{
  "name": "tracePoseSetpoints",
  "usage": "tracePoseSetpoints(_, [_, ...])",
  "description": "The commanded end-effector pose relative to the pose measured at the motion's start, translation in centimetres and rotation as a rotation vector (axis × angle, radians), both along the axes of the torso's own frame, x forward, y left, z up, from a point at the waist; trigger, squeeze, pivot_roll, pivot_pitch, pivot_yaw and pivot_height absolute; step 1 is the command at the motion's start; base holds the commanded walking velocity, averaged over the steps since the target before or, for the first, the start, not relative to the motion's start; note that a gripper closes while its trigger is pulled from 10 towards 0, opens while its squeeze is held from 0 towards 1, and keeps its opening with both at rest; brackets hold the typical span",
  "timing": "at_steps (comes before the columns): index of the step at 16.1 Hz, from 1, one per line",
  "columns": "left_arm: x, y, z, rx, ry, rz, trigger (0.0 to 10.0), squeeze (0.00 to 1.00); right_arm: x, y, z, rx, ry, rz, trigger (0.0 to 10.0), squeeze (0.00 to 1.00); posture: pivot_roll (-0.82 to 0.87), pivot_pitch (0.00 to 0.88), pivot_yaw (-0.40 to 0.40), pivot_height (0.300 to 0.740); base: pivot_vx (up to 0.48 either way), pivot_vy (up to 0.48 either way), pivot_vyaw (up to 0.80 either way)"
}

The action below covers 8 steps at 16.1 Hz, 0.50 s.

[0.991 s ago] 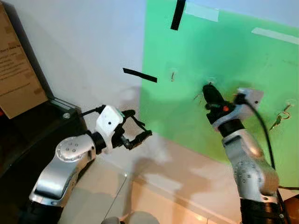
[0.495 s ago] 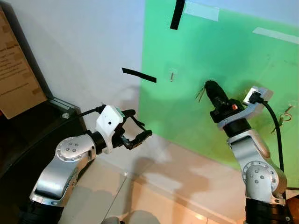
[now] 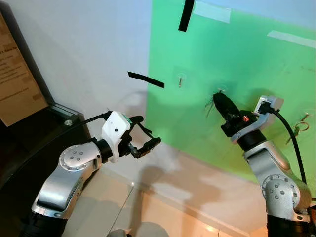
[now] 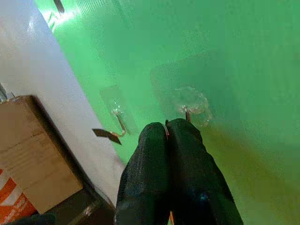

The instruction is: Hang keys on a hook

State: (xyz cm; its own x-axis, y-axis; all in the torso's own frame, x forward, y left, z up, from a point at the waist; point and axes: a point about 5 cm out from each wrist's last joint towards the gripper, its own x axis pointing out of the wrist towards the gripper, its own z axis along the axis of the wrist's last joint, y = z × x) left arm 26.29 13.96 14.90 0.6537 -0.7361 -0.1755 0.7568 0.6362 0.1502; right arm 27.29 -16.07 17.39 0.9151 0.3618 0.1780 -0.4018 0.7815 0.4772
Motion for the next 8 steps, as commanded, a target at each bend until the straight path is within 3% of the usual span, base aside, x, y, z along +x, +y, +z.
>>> tracePoseSetpoints(1, [0.0,-0.1,0.3,0.001,-0.011,-0.009,10.0,0.35,-0.1,0.2,0.1,-0.008,-0.006,0.006,10.0,0.00,0.08,0.000,-0.070,0.740,0.000,0.000,0.00])
tracePoseSetpoints(3, [-0.1,-0.1,0.2,0.003,-0.010,-0.011,10.0,0.35,0.0,-0.2,-0.5,-0.122,0.000,-0.054,10.0,0.00,0.08,0.000,-0.069,0.740,0.000,0.000,0.00])
tracePoseSetpoints(4, [-0.1,-0.2,0.2,0.004,-0.009,-0.012,10.0,0.35,0.1,-0.7,-0.8,-0.113,0.011,-0.106,10.0,0.00,0.08,0.000,-0.069,0.740,0.000,0.000,0.00])
tracePoseSetpoints(8, [-0.3,-0.2,0.0,0.009,-0.005,-0.018,10.0,0.35,-0.3,-2.1,-0.2,0.177,-0.004,-0.128,10.0,0.00,0.07,0.000,-0.068,0.740,0.000,0.000,0.00])
